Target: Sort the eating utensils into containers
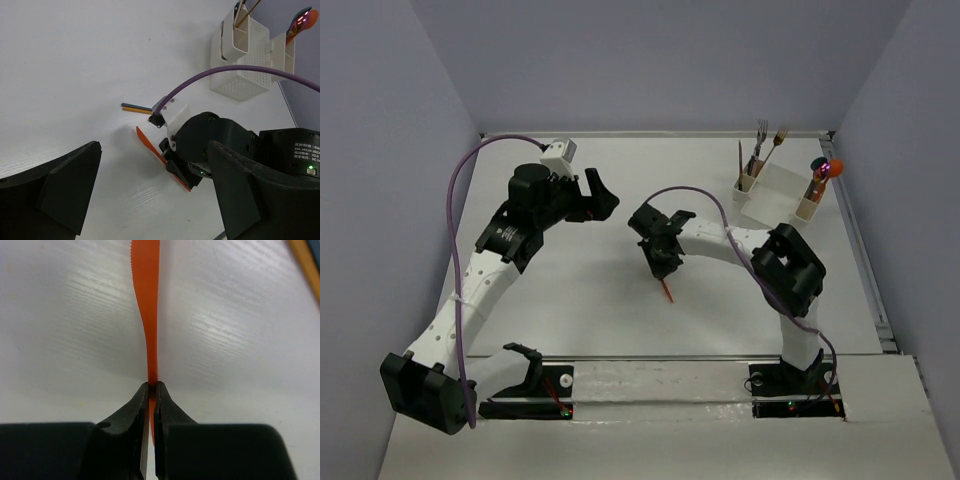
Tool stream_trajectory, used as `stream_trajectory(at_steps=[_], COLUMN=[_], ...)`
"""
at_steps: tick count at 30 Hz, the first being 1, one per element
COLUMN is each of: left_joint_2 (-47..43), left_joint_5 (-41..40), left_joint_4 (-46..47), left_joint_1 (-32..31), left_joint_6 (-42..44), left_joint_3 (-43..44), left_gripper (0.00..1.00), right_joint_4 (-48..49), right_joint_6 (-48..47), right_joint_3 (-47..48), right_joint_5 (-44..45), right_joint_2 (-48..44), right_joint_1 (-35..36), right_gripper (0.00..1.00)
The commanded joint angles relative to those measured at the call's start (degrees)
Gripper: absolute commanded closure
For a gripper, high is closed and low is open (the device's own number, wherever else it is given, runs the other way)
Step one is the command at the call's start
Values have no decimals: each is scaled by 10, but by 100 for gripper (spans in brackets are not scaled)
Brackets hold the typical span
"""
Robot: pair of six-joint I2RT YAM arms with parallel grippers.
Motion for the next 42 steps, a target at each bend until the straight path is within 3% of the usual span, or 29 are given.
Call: stream_trajectory(at_steps=[1,8,16,23,42], left_joint_2=[-10,-20,-27,-37,-30], left_joint_5=[-1,13,10,-2,-5], left_joint_4=[17,26,24,11,16], left_joint_1=[-2,-2,-2,-2,-2], left_joint_6=[9,-7,-18,-17,-19], left_joint_3=[19,0,-13,-19,-17], left_gripper=[1,1,1,1,1], right_joint_4=[25,161,293,344,400], right_joint_6=[-31,-86,-116,-134,-135], right_joint_3=[64,80,94,104,-59], right_joint_5=[48,47,94,112,100], right_joint_2=[-74,-170,-151,-126,-185], right_joint_1=[-28,-222,-333,-370,-370], right_gripper=[93,93,93,93,90])
